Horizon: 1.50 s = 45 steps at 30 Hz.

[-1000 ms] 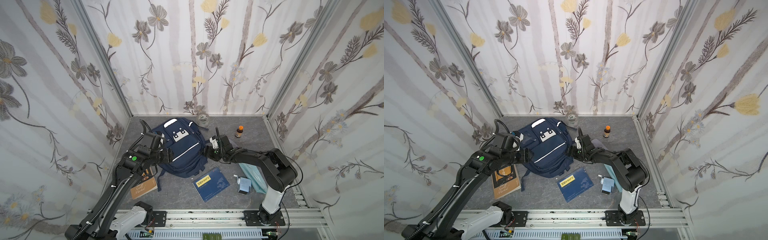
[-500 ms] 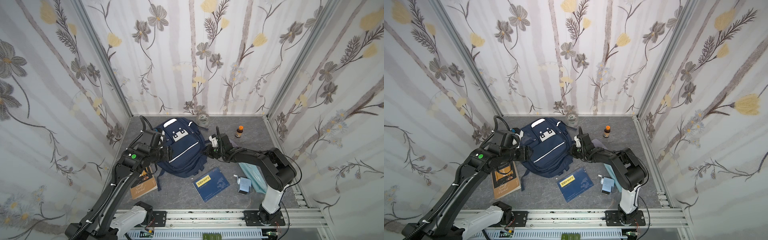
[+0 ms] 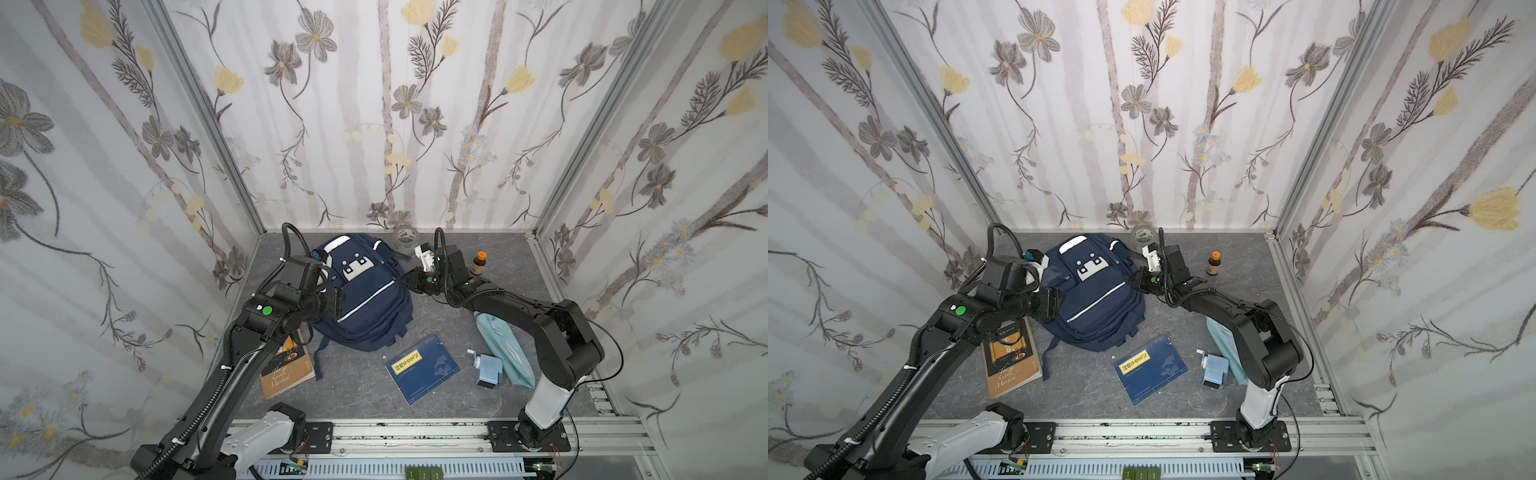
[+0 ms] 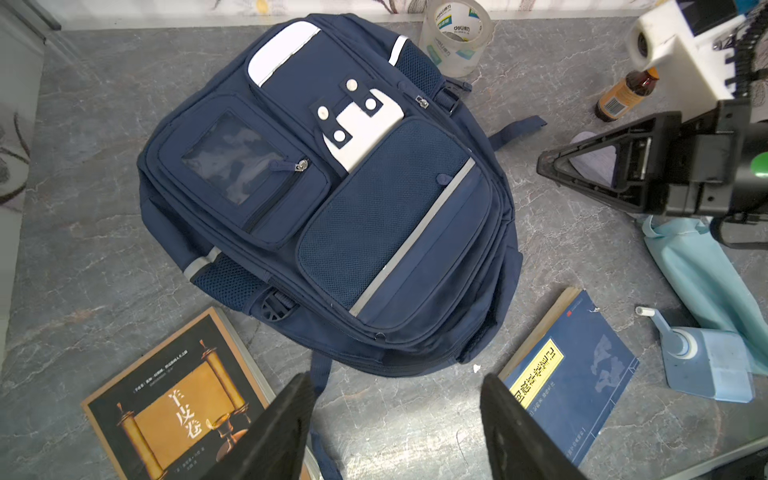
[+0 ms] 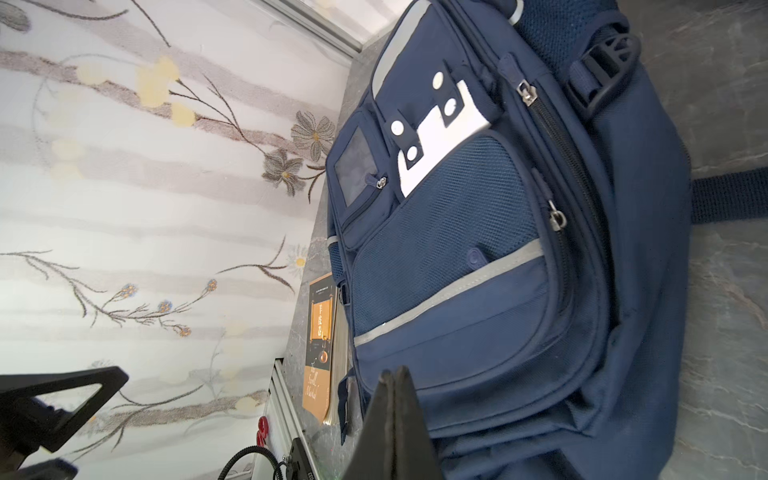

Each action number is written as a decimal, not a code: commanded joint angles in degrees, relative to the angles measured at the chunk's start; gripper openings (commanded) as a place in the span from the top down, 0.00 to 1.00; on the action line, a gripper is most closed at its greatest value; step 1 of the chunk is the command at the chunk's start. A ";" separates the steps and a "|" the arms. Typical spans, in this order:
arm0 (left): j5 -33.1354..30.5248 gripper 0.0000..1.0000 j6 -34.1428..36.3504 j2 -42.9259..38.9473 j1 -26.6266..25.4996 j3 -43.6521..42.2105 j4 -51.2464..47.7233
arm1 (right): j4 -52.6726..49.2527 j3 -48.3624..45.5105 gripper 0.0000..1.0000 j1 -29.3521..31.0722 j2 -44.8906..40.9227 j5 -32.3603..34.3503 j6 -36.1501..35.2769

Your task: Pack the student bag

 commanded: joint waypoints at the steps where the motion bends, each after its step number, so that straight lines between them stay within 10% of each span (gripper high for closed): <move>1: 0.09 0.34 2.79 2.47 -0.09 1.27 4.42 | -4.00 0.72 0.91 -0.15 -1.67 0.62 -3.71; 4: 0.11 0.34 3.63 4.91 -0.49 1.55 6.44 | -5.47 -1.81 0.55 -0.58 -2.37 4.25 -4.41; 14: 1.51 0.31 8.15 15.91 -4.30 -0.25 14.40 | 4.09 -10.26 0.40 -1.42 3.64 2.94 1.28; 27: 6.33 0.23 13.00 31.06 -6.76 -1.90 22.67 | 15.47 -11.13 0.51 -2.14 11.78 -1.97 7.52; 35: -1.49 0.23 18.52 37.51 -7.89 -0.25 21.07 | 17.90 -10.88 0.86 -2.88 12.10 -3.42 8.56; 45: -9.97 0.59 21.79 42.60 -7.91 1.79 18.29 | 15.53 -10.88 0.86 -3.53 9.05 -2.47 6.81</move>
